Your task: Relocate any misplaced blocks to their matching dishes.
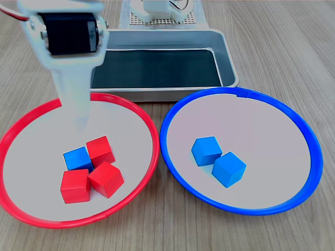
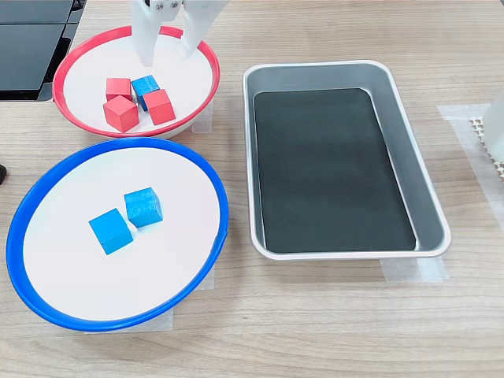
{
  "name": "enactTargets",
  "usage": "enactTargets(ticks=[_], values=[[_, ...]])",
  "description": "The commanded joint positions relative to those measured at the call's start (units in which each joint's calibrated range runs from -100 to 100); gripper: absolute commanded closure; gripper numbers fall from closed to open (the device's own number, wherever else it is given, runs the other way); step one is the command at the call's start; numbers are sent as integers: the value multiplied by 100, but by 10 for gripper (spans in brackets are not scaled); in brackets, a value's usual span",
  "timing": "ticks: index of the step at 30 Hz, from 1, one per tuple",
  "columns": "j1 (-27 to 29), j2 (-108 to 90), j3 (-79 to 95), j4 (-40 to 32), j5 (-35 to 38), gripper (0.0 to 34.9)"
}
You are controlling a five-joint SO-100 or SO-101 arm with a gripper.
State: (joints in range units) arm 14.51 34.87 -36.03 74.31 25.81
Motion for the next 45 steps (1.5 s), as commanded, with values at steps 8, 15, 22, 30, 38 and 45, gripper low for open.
enactTargets(ticks=[8, 15, 22, 30, 38, 45], values=[[-54, 193, -671, -31, 63, 223], [-110, 688, -1281, 2, 63, 227], [-101, 952, -1527, 110, 78, 228], [-82, 1268, -1828, 151, 93, 231], [-120, 1362, -1855, 151, 98, 239], [-138, 1507, -1946, 159, 103, 239]])
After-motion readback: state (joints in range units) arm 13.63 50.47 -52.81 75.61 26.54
